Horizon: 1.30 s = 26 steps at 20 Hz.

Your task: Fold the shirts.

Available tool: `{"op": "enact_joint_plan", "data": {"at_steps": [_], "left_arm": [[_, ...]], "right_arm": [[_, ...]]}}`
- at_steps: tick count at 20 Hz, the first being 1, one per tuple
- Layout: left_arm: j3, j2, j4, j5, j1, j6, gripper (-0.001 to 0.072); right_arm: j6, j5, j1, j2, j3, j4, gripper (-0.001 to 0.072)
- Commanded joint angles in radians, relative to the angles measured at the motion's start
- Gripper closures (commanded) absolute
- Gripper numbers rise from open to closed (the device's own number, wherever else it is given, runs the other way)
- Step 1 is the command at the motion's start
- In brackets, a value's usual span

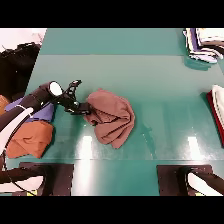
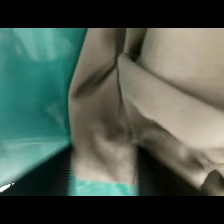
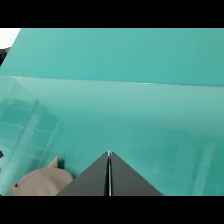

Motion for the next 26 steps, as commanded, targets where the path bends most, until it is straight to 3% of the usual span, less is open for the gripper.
{"op": "enact_joint_plan", "data": {"at_steps": [1, 2, 5, 7, 11, 12, 13, 14, 19, 23, 26], "left_arm": [[-0.033, 0.002, -0.064, 0.049, 0.002, 0.019, 0.0633], [-0.024, 0.004, -0.049, 0.043, 0.005, 0.021, 0.0681], [0.063, 0.060, 0.042, 0.010, 0.020, 0.016, 0.0682], [0.129, 0.116, 0.113, 0.001, 0.035, 0.017, 0.0681], [0.212, 0.171, 0.197, -0.013, 0.042, 0.016, 0.0681], [0.216, 0.172, 0.197, -0.021, 0.042, 0.016, 0.0681], [0.216, 0.171, 0.198, -0.030, 0.042, 0.017, 0.0681], [0.216, 0.171, 0.198, -0.036, 0.042, 0.016, 0.0681], [0.216, 0.171, 0.200, -0.040, 0.042, 0.016, 0.0681], [0.216, 0.171, 0.200, -0.040, 0.042, 0.017, 0.0681], [0.216, 0.171, 0.201, -0.040, 0.042, 0.016, 0.0681]], "right_arm": [[0.000, 0.037, 0.000, -0.002, -0.001, -0.002, 0.0693], [0.000, 0.068, 0.000, -0.002, -0.001, -0.004, 0.0693], [0.000, 0.236, 0.003, -0.023, -0.037, 0.000, 0.0693], [0.001, 0.277, 0.030, -0.023, -0.174, -0.001, 0.0693], [0.002, 0.124, 0.163, -0.024, -0.605, 0.010, 0.0684], [0.002, 0.048, 0.209, -0.029, -0.729, 0.018, 0.0552], [0.001, -0.006, 0.251, -0.047, -0.832, 0.057, 0.0360], [0.000, -0.043, 0.290, -0.074, -0.917, 0.117, 0.0326], [-0.127, -0.226, 0.463, -0.234, -1.077, 0.391, 0.0329], [-0.138, -0.266, 0.538, -0.334, -1.006, 0.397, 0.0351], [-0.138, -0.305, 0.570, -0.381, -0.949, 0.394, 0.0429]]}}
